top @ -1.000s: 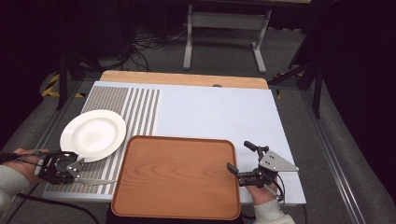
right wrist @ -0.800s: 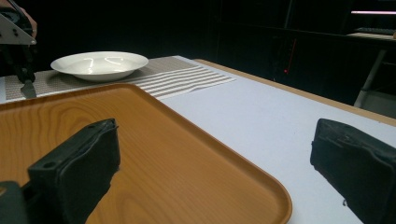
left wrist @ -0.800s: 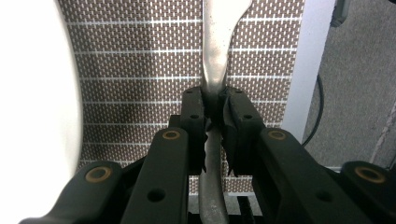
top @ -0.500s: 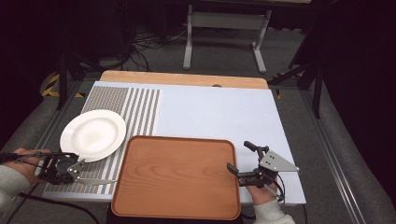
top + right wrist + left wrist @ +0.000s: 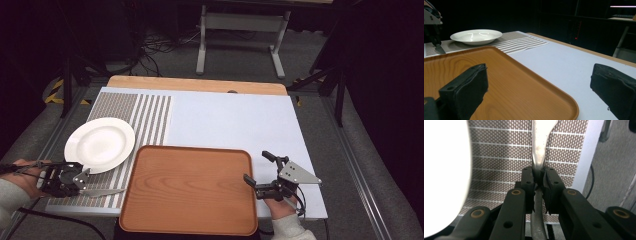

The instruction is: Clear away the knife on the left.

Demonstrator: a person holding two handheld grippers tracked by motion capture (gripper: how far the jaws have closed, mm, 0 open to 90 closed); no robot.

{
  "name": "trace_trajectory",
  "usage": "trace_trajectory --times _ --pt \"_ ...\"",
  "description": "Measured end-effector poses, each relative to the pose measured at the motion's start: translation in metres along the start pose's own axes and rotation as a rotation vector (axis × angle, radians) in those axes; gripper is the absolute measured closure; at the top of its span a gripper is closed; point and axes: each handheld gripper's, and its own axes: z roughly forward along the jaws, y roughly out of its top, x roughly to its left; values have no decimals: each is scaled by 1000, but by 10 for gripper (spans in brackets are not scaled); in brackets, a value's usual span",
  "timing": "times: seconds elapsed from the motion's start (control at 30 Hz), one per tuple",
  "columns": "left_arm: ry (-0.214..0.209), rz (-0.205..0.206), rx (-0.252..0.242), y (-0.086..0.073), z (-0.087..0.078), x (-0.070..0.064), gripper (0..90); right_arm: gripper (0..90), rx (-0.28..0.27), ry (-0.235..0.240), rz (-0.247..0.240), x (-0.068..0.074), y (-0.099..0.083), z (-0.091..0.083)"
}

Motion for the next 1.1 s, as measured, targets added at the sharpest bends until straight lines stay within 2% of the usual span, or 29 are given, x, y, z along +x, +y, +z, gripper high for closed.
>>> trace_trajectory --times 0.13,0.23,0.3,0.37,0.5,0.6,0.8,0.97,1.0,1.03,1.1 --pt "-11 -52 -61 -2 -16 1 801 21 1 -2 0 0 0 0" --pt "-11 -86 -87 -2 -25 2 801 21 1 0 -1 -1 0 1" --pt "-20 -131 -90 -1 -32 4 802 21 0 0 0 -1 0 1" --pt "-27 -180 -123 0 -36 4 801 21 0 -2 -1 -1 0 0" --pt "-46 -224 -153 3 -45 5 801 21 -3 -3 -2 -1 0 -1" --pt "-60 -280 -165 7 -51 7 802 21 -3 -1 -1 -1 0 -1" --pt "-109 -401 -208 11 -59 14 801 21 -1 1 -3 -1 0 0" --pt "-138 -460 -247 15 -63 16 801 21 1 1 1 -2 0 0" --pt "-142 -482 -249 15 -63 16 801 21 0 2 1 -2 0 0" --pt "-142 -482 -249 15 -63 16 801 21 0 2 1 -2 0 0" --pt "-169 -519 -262 17 -65 18 801 21 -3 3 -5 -2 0 0"
